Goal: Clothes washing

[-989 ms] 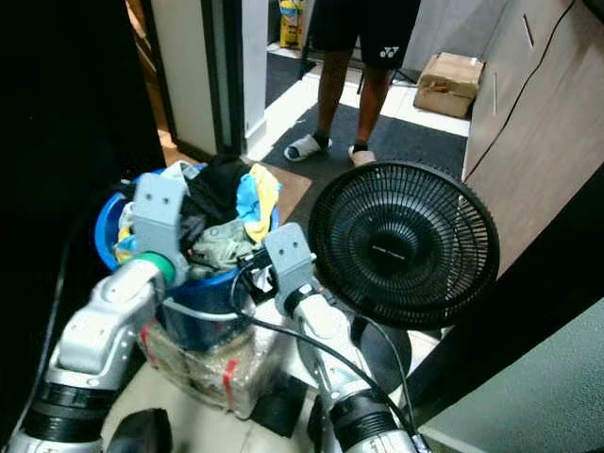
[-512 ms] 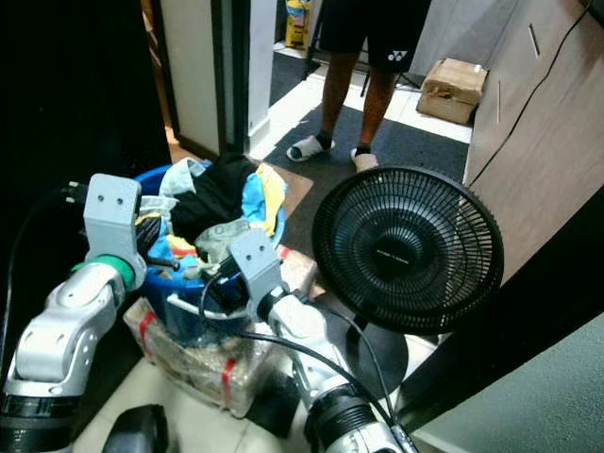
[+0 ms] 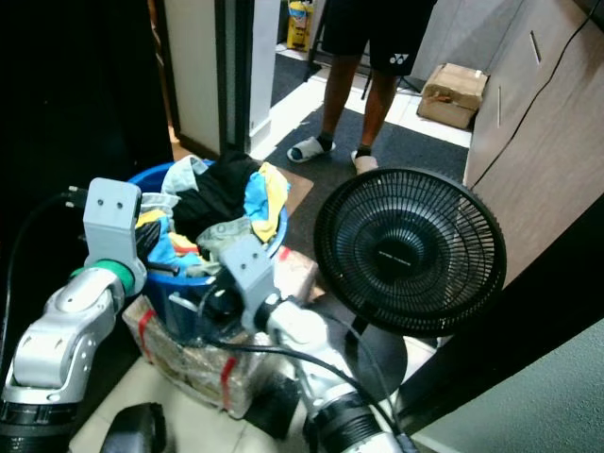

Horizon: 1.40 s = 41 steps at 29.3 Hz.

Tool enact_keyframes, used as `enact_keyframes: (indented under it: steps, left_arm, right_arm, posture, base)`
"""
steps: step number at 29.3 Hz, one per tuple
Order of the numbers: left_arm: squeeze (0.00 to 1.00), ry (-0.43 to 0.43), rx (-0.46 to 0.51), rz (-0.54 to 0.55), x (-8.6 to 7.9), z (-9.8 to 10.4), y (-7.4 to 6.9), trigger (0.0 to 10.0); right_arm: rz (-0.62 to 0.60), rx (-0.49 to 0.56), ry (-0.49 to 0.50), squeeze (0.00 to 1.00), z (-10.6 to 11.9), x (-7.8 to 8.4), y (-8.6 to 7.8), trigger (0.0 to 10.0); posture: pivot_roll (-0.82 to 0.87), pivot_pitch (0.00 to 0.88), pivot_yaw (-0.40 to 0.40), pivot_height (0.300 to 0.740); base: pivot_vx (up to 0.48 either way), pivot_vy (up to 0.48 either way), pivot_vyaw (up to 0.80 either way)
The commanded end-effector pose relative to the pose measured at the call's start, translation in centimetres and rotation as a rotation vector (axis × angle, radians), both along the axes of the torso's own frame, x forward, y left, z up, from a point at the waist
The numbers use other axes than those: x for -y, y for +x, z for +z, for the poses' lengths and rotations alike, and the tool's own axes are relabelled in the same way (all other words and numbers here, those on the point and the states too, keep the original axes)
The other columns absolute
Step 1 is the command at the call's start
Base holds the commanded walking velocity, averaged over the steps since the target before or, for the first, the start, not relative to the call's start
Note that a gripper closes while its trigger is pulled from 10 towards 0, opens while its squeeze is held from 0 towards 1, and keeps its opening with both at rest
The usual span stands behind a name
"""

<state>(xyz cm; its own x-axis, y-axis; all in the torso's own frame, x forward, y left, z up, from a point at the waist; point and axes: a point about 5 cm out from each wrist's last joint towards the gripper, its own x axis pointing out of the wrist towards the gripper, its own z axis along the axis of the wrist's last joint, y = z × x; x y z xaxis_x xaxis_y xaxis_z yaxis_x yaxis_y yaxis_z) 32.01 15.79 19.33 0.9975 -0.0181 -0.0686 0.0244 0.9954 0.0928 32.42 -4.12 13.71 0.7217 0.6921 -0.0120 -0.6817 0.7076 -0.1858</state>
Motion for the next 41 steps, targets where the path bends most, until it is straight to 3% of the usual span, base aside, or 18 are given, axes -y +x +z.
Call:
enact_keyframes:
  steps: [1, 9, 13, 17, 19, 24, 25, 28, 30, 36, 39, 41]
  left_arm:
    - [0.00, -0.001, -0.022, -0.006, 0.3, -0.4, -0.2, 10.0]
    - [0.00, -0.031, -0.045, -0.002, -0.1, -0.6, 0.1, 10.0]
    - [0.00, -0.167, -0.087, -0.037, -1.1, -0.3, 0.0, 10.0]
    - [0.00, -0.170, -0.074, -0.057, -1.1, 0.2, 0.1, 10.0]
    - [0.00, -0.109, -0.070, -0.049, -1.0, -0.1, 0.1, 10.0]
    - [0.00, -0.064, -0.077, -0.054, -0.8, -0.6, 0.1, 9.9]
    - [0.00, 0.009, -0.083, -0.057, -0.6, -1.1, -0.1, 9.8]
    - [0.00, 0.056, -0.088, -0.062, -0.5, -1.5, -0.1, 9.8]
    - [0.00, 0.128, -0.101, -0.070, -0.7, -2.1, -0.3, 10.0]
    - [0.00, 0.139, -0.117, -0.065, -1.0, -2.3, -0.4, 10.0]
    - [0.00, 0.137, -0.124, -0.060, -1.1, -2.3, -0.4, 10.0]
    - [0.00, 0.140, -0.126, -0.060, -1.0, -2.5, -0.5, 10.0]
  right_arm:
    - [-0.031, -0.009, -0.054, 0.00, -0.7, 0.9, 0.2, 10.0]
    - [-0.024, -0.018, -0.103, 0.00, -0.4, 0.6, 1.8, 10.0]
    - [-0.015, -0.054, -0.109, 0.00, -0.4, 0.4, 2.3, 10.0]
    - [-0.007, -0.071, -0.119, 0.00, -0.8, 0.5, 2.2, 10.0]
    - [-0.006, -0.086, -0.121, 0.00, -1.1, 0.5, 2.0, 10.0]
    - [-0.005, -0.096, -0.120, 0.00, -1.3, 0.5, 1.9, 10.0]
    - [-0.005, -0.110, -0.128, 0.00, -1.7, 0.6, 1.9, 10.0]
    - [-0.004, -0.119, -0.134, 0.00, -2.0, 0.7, 1.9, 10.0]
    - [0.036, -0.208, -0.134, 0.00, -3.0, 1.1, 1.5, 10.0]
    - [0.055, -0.282, -0.117, 0.00, -3.7, 1.6, 1.3, 10.0]
    - [-0.005, -0.270, -0.181, 0.00, -4.3, 2.8, 1.6, 10.0]
    - [-0.131, -0.191, -0.294, 0.00, -4.5, 4.7, 2.3, 10.0]
  posture:
    - [0.18, 0.074, -0.065, 0.526]
    - [0.18, 0.084, -0.064, 0.526]
    - [0.21, 0.093, -0.080, 0.526]
    - [0.21, 0.094, -0.082, 0.526]
    - [0.21, 0.098, -0.078, 0.526]
    - [0.21, 0.099, -0.076, 0.526]
    - [0.21, 0.099, -0.076, 0.526]
    - [0.21, 0.099, -0.076, 0.526]
    - [0.19, 0.102, -0.067, 0.526]
    - [0.19, 0.102, -0.066, 0.526]
    - [0.20, 0.101, -0.066, 0.526]
    - [0.19, 0.099, -0.062, 0.526]
  base:
    - [0.000, 0.000, 0.00]
    - [0.000, 0.000, 0.00]
    - [0.000, 0.000, 0.00]
    - [0.000, 0.000, 0.00]
    - [0.000, 0.000, 0.00]
    - [0.000, 0.000, 0.00]
    - [0.000, 0.000, 0.00]
    - [0.000, 0.000, 0.00]
    - [0.000, 0.000, 0.00]
    - [0.000, 0.000, 0.00]
    - [0.000, 0.000, 0.00]
    - [0.000, 0.000, 0.00]
